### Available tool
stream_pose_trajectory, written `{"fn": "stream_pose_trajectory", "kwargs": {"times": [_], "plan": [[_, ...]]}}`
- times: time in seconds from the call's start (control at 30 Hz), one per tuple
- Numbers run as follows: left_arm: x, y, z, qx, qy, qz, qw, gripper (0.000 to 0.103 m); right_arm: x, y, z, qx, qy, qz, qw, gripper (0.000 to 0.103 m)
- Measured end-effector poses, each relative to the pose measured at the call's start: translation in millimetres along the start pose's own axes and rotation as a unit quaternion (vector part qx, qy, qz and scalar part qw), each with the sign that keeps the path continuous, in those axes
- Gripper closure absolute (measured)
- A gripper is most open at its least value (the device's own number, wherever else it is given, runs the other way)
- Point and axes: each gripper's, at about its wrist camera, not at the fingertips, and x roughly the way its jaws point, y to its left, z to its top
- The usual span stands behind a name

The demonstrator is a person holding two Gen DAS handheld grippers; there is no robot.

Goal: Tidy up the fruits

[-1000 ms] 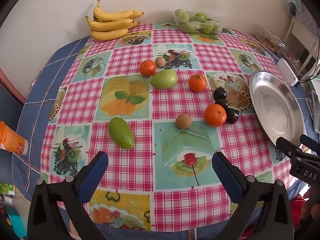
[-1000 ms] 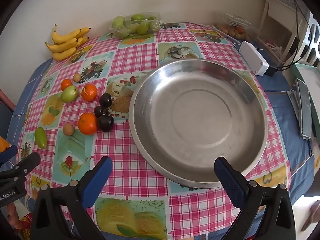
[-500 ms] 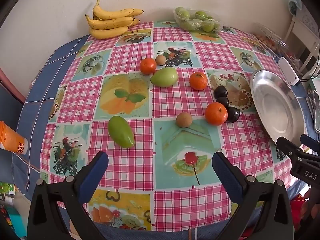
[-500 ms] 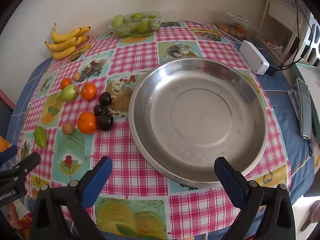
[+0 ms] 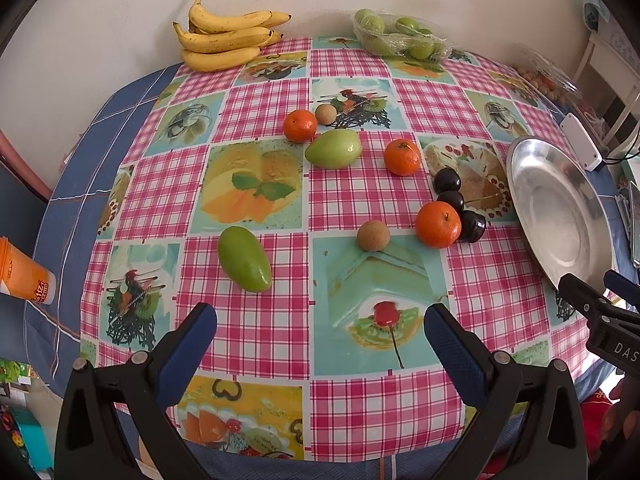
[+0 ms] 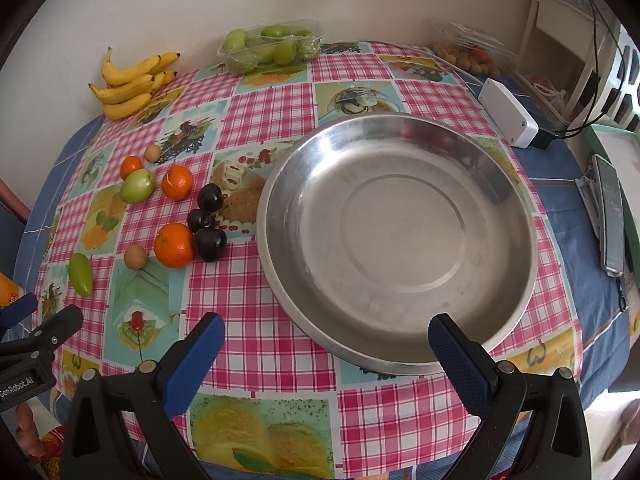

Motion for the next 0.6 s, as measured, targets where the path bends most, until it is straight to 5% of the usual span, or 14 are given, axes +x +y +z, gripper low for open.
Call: {"fn": "stream_pose_trajectory", "kwargs": {"times": [0.6], "plan": [[3.5,3.5,0.2,-0.013,0.011,0.000,0.9999,0.000,-1.7,1.5,-1.4,-0.002,0.001,0.000,1.000,0.000]]}}
